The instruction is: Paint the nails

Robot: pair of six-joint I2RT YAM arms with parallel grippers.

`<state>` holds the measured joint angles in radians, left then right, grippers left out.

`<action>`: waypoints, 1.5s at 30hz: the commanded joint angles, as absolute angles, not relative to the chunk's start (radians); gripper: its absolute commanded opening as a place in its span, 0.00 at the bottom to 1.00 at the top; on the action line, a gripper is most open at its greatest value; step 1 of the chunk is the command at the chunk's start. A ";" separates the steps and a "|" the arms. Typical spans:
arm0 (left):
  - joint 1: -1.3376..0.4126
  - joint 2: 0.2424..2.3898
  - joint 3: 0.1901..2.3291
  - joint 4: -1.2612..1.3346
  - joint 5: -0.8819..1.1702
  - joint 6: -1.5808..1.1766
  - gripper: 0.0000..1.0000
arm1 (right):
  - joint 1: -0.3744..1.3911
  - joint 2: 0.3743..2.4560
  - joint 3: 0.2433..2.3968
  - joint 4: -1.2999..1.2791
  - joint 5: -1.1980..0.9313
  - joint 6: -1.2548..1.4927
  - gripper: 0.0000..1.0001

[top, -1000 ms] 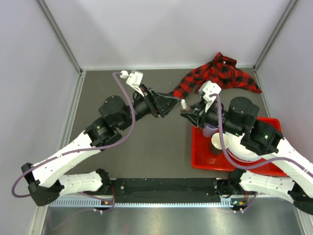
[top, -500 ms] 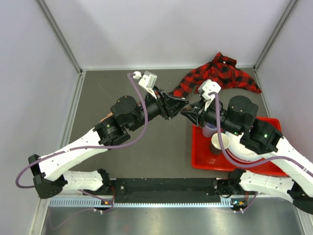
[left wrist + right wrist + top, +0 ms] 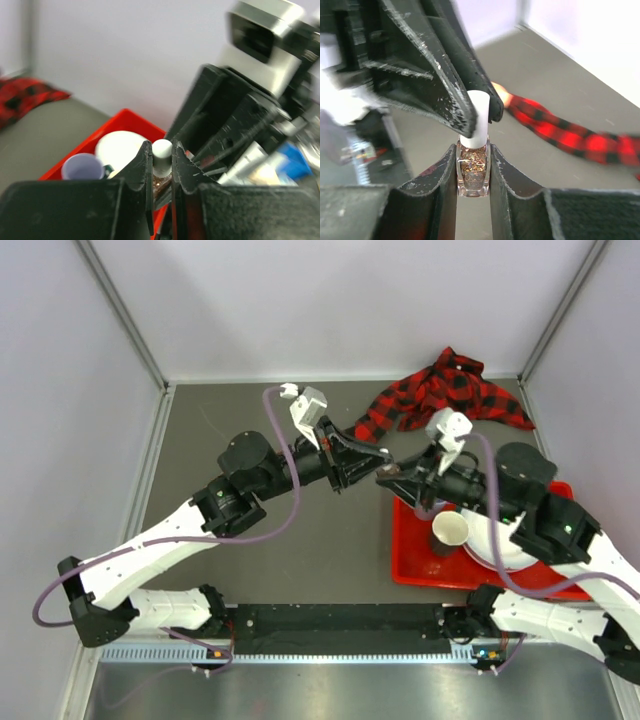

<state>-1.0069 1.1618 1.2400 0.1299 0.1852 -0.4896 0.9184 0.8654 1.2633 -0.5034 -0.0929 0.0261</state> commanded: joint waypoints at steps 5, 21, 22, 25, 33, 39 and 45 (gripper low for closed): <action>-1.037 1.193 1.152 0.764 1.195 -0.705 0.00 | 0.919 0.798 1.190 -0.184 -0.751 0.165 0.00; -1.023 1.028 1.362 -0.153 0.283 -0.258 0.68 | 0.919 0.795 1.238 -0.360 -0.422 0.114 0.00; -1.022 1.016 1.345 -0.150 0.240 -0.271 0.69 | 0.919 0.805 1.250 -0.379 -0.382 0.103 0.00; -1.023 0.979 1.309 -0.112 0.072 -0.334 0.78 | 0.919 0.830 1.281 -0.432 -0.230 0.068 0.00; -1.023 1.012 1.292 -0.028 -0.097 -0.457 0.55 | 0.919 0.896 1.322 -0.454 -0.035 -0.023 0.00; -1.026 1.089 1.302 0.026 -0.078 -0.491 0.60 | 0.919 0.925 1.322 -0.446 -0.003 -0.046 0.00; -1.031 1.123 1.308 0.040 -0.086 -0.486 0.60 | 0.919 0.925 1.319 -0.449 0.018 -0.055 0.00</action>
